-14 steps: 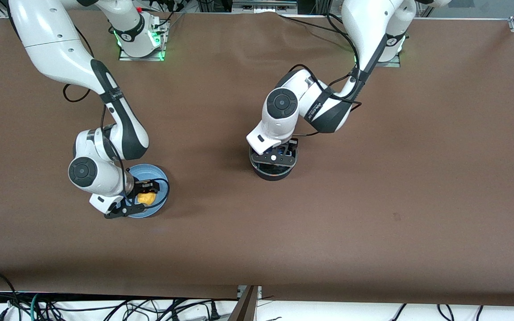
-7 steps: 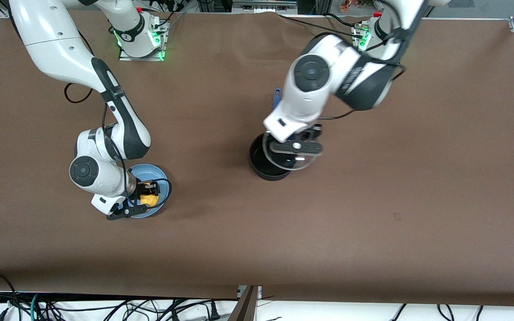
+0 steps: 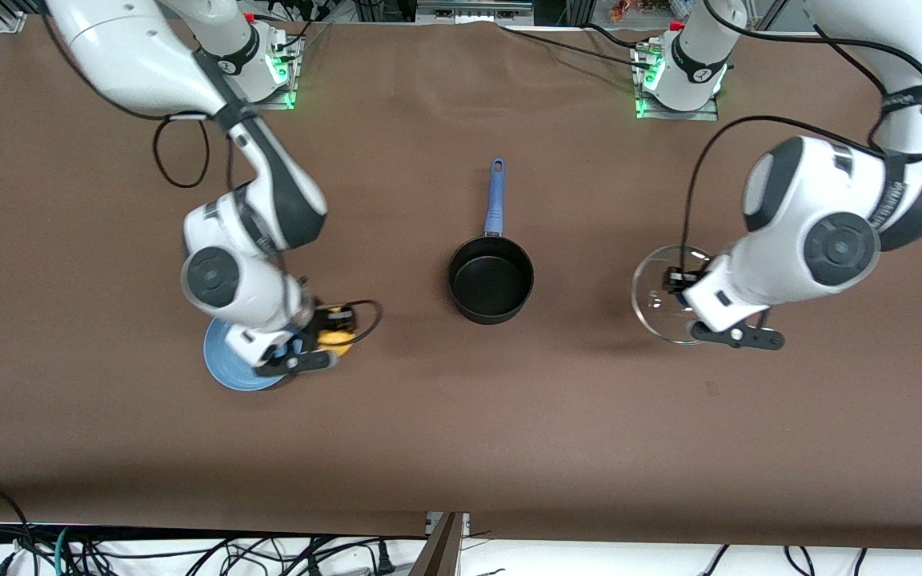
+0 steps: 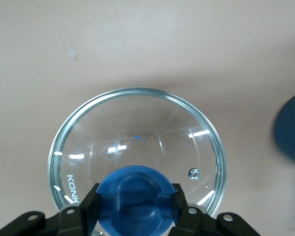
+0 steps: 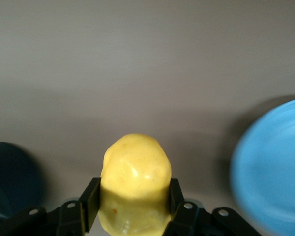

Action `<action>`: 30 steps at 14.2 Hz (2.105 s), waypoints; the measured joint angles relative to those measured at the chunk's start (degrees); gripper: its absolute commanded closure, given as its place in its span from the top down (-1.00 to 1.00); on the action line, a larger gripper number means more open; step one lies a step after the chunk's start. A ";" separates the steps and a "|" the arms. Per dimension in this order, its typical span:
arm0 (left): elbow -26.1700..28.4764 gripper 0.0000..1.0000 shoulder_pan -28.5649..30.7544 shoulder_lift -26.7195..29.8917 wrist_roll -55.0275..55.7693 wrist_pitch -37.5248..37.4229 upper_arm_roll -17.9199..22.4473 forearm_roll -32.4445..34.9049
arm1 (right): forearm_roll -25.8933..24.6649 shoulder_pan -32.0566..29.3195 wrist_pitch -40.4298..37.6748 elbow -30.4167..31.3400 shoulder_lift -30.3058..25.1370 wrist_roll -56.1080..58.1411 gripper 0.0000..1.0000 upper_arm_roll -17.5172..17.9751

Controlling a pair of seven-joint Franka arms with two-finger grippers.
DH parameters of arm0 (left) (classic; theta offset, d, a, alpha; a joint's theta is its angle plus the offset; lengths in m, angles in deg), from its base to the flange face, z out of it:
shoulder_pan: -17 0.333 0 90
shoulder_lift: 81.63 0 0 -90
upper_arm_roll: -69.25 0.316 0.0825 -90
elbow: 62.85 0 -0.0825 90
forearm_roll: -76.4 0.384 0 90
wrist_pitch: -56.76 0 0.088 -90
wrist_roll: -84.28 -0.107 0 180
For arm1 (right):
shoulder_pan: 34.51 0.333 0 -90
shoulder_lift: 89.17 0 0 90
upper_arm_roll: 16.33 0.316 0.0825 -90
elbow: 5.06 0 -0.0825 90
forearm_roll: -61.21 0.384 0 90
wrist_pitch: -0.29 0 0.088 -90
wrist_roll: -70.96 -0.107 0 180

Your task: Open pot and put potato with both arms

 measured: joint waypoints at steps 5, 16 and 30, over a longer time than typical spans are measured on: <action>13.07 -0.32 6.62 -0.81 -6.97 13.50 -0.06 5.03 | -2.26 12.99 0.02 -5.16 1.57 -21.79 -0.34 -0.11; 21.04 1.00 8.65 -3.93 -7.61 28.57 -0.27 8.15 | -2.35 21.17 2.60 -11.92 10.38 -35.00 1.00 -0.48; -3.30 1.00 9.48 18.45 -7.80 -13.15 -0.28 2.30 | -2.86 8.96 -33.55 -17.37 -8.46 2.46 1.00 -9.17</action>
